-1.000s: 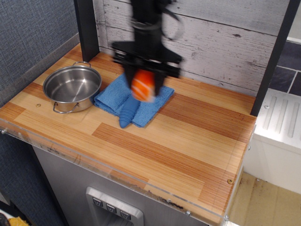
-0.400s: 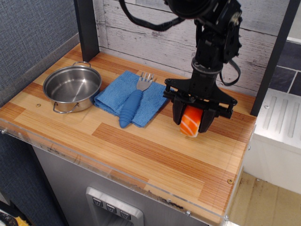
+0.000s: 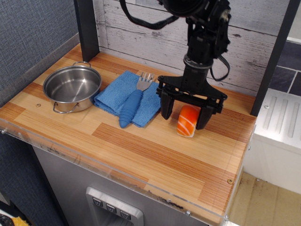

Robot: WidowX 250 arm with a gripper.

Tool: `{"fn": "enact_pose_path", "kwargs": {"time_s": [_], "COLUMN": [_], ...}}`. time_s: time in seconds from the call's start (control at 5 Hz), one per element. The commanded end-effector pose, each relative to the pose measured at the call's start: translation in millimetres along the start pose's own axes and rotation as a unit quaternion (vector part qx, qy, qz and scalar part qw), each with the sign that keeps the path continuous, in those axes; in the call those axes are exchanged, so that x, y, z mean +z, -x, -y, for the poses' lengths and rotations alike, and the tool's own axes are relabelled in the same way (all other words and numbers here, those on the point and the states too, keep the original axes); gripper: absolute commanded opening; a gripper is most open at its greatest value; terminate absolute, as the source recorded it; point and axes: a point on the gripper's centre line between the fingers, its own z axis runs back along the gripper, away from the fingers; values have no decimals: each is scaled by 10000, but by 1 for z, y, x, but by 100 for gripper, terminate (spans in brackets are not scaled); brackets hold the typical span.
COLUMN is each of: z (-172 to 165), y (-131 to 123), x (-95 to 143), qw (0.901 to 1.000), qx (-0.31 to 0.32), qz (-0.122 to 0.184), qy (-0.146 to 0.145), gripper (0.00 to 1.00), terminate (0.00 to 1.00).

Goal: Put the sushi to the right of the towel

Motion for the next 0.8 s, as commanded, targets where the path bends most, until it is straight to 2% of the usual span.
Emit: {"fn": "enact_pose_path", "kwargs": {"time_s": [0.0, 0.2, 0.4, 0.6], "z": [-40, -65, -90, -106], "y": [21, 28, 31, 28], "x": [101, 125, 109, 95], "qw": [9924, 9913, 9949, 9968], "qx": [73, 50, -5, -151], "qz": [1139, 1219, 987, 772], "qy": [463, 502, 220, 163], "gripper": [100, 100, 100, 100], "terminate": [0, 0, 0, 0]}}
